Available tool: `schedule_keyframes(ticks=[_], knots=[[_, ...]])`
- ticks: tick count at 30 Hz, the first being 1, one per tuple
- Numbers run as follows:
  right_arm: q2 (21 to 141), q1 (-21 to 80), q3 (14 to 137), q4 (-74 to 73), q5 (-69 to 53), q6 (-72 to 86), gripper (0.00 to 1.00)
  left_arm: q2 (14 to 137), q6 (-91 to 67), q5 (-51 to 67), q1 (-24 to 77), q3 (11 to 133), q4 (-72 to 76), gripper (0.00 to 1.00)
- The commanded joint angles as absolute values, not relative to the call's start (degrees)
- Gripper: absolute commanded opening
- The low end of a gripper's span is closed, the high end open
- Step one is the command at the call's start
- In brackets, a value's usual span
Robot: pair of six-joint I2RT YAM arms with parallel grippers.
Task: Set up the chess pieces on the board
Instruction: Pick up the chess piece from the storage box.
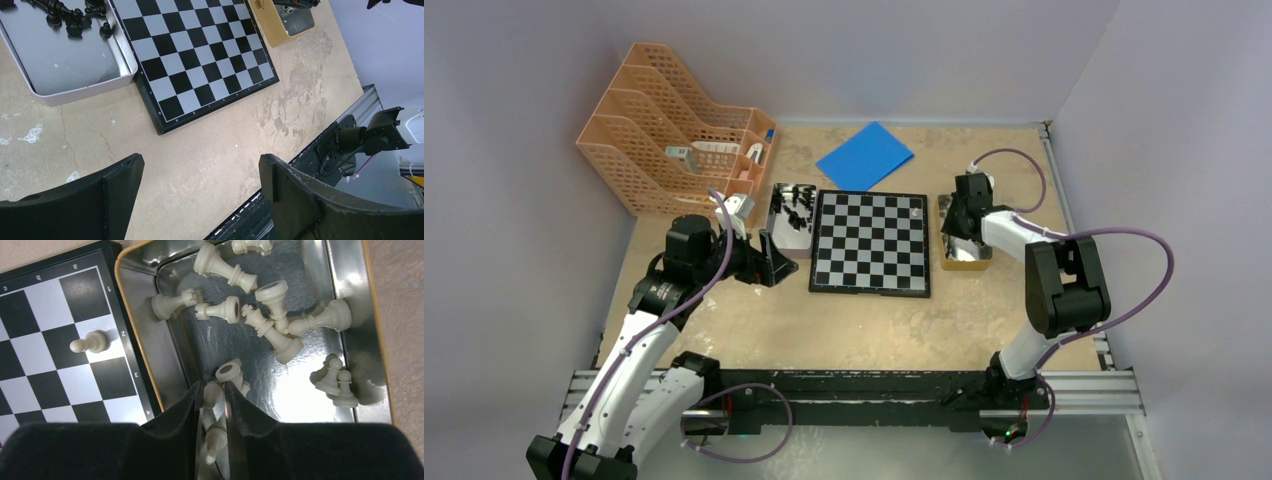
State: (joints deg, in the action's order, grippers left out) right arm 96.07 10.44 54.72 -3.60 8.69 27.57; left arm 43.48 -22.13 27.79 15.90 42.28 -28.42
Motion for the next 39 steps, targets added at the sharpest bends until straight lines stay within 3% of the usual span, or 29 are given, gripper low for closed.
schedule_keyframes(ticks=[1,12,17,21,31,39], knots=[[95.31,10.37,55.24,-3.82,11.78,27.49,0.24,43.11,-23.02,28.30,16.17,42.45,-27.35,0.86],[95.07,10.61,56.19,-4.18,12.23,26.35,0.12,43.68,-23.07,28.56,16.17,42.45,-27.30,0.86],[94.19,10.89,56.30,-5.13,12.85,26.50,0.22,43.64,-23.12,28.67,16.17,42.36,-27.25,0.86],[94.36,11.31,55.99,-5.63,12.44,26.46,0.24,43.77,-23.12,28.88,16.17,42.44,-27.16,0.86],[94.06,11.47,55.97,-6.02,13.63,26.36,0.13,43.68,-23.07,28.83,16.17,42.36,-27.16,0.86],[91.13,12.57,58.42,-9.93,17.84,26.64,0.10,43.80,-23.11,28.78,16.17,42.36,-27.16,0.86]])
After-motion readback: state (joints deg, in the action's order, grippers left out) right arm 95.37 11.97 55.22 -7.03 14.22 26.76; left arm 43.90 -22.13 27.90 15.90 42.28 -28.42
